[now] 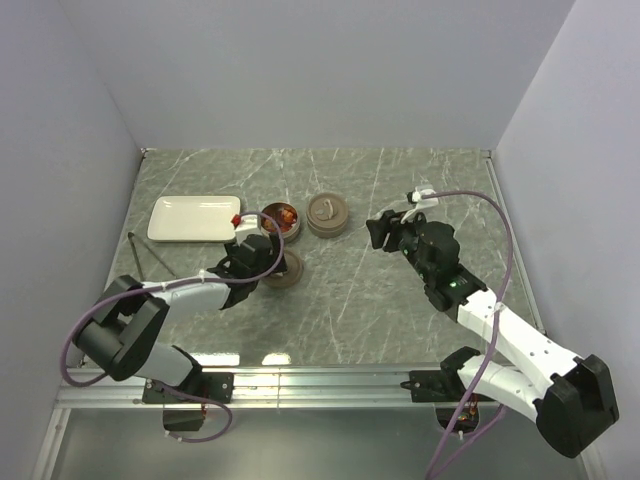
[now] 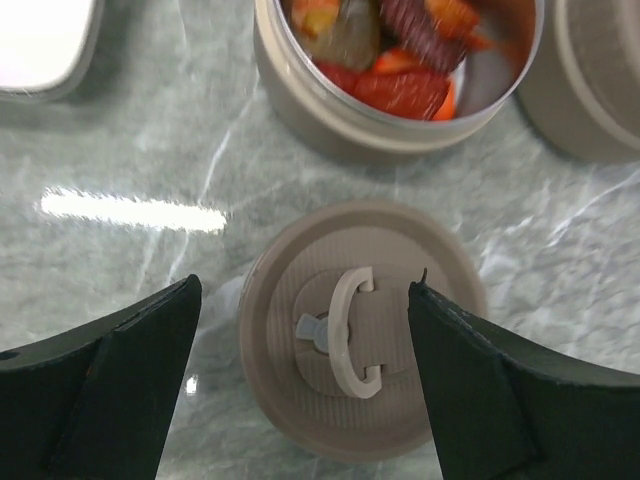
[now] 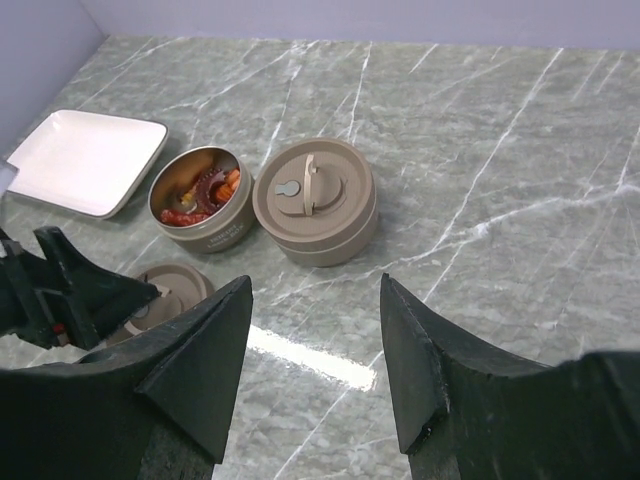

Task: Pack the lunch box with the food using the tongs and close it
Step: Pick up the lid of the lunch box with the left arm

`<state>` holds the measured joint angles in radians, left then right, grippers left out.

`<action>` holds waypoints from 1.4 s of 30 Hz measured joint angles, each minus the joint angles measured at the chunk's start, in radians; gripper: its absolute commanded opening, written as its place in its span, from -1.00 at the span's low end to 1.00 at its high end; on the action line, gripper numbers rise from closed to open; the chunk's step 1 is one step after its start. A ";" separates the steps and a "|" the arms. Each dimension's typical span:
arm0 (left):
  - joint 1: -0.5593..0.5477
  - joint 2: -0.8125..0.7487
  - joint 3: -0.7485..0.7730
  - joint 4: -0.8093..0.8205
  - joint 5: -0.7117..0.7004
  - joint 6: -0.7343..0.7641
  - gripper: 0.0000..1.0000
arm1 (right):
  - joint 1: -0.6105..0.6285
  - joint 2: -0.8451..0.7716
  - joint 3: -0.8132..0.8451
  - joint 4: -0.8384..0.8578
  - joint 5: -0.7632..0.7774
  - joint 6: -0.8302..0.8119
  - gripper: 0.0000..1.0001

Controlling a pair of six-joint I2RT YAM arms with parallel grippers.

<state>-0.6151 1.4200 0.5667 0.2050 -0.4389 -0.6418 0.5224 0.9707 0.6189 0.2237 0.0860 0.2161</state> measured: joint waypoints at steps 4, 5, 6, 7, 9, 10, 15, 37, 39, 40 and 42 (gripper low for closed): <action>0.000 0.023 -0.006 0.011 0.028 -0.006 0.75 | 0.000 -0.005 -0.005 0.002 -0.001 0.002 0.23; 0.000 0.023 -0.007 0.015 0.034 -0.006 0.75 | 0.000 -0.005 -0.005 0.001 -0.001 0.003 0.23; 0.000 0.023 -0.007 0.023 0.042 -0.007 0.73 | 0.000 -0.003 -0.005 0.002 -0.001 0.003 0.23; 0.000 0.023 -0.007 0.028 0.048 -0.007 0.72 | 0.000 -0.001 -0.005 0.003 -0.001 0.003 0.23; -0.003 0.023 -0.007 0.036 0.053 -0.007 0.70 | 0.000 0.007 -0.005 0.005 -0.001 0.003 0.23; -0.006 0.023 -0.007 0.038 0.051 -0.007 0.70 | 0.000 0.011 -0.005 0.005 -0.001 0.003 0.23; -0.026 0.022 -0.006 0.037 0.048 -0.007 0.64 | -0.002 0.028 -0.005 0.005 -0.002 0.003 0.22; -0.149 -0.018 0.013 -0.009 -0.064 -0.010 0.29 | -0.003 0.033 -0.005 0.008 -0.014 0.003 0.22; -0.162 -0.024 0.024 -0.009 -0.080 -0.010 0.29 | -0.003 0.033 -0.005 0.008 -0.019 0.003 0.22; -0.164 -0.024 0.027 -0.009 -0.082 -0.010 0.29 | -0.003 0.033 -0.005 0.008 -0.020 0.003 0.22; -0.166 -0.015 0.033 -0.009 -0.082 -0.010 0.27 | -0.003 0.033 -0.005 0.008 -0.023 0.003 0.22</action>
<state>-0.7807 1.4052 0.5995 0.1963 -0.5213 -0.6518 0.5190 1.0039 0.6144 0.2317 0.0635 0.2192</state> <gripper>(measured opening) 0.643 0.608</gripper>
